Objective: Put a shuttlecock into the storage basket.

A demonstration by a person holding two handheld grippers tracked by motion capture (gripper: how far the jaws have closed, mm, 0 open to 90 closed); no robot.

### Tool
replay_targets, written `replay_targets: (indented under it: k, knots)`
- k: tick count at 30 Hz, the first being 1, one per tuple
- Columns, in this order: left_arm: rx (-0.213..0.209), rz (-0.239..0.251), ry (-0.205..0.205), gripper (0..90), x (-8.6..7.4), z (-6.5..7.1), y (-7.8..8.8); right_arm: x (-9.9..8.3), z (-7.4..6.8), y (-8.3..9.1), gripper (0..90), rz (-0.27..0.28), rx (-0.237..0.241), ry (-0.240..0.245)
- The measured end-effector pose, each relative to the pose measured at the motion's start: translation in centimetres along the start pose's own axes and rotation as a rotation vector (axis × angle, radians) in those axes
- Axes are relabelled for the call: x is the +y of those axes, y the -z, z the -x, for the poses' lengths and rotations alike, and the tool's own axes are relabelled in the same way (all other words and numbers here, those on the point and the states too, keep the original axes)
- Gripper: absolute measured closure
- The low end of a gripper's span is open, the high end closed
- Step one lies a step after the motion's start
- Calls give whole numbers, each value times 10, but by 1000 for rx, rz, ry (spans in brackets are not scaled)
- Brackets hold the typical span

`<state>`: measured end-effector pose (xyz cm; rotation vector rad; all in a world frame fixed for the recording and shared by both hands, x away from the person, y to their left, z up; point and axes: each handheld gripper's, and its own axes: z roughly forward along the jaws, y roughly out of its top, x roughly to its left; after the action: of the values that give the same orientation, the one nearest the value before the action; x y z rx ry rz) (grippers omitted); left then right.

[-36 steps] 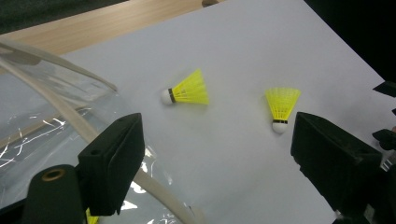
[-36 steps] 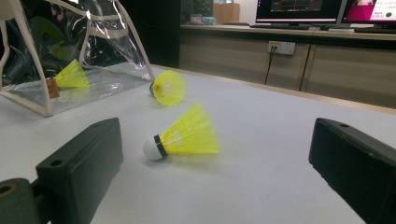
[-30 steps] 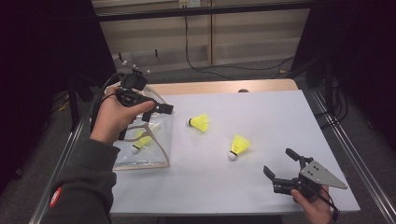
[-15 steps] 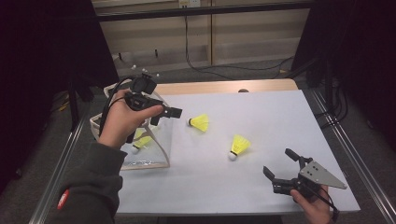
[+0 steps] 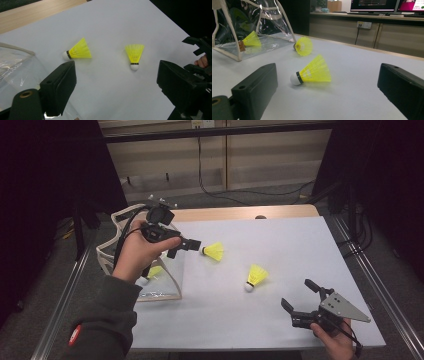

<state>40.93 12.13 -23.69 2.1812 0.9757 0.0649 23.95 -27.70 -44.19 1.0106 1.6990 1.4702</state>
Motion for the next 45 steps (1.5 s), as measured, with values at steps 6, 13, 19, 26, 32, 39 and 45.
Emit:
replay_targets:
  k: [6,13,19,26,32,39,45]
  knots:
    - [-16,-7,-13,157,0,4,-7,0,0,0,25,-2,0,1]
    - [-31,-14,-22,150,-2,9,-18,0,1,0,25,-1,0,2]
    - [-30,4,-19,131,-7,10,-26,0,1,0,25,-1,-1,1]
    - [-46,14,-30,126,-14,13,-35,0,1,0,25,-1,-2,-1]
    - [-51,15,-34,121,-19,15,-44,0,1,0,26,0,-2,2]
    - [-57,29,-36,118,-23,18,-50,0,1,1,25,3,-3,1]
    - [-62,39,-55,115,-26,22,-56,0,1,1,25,-1,-2,1]
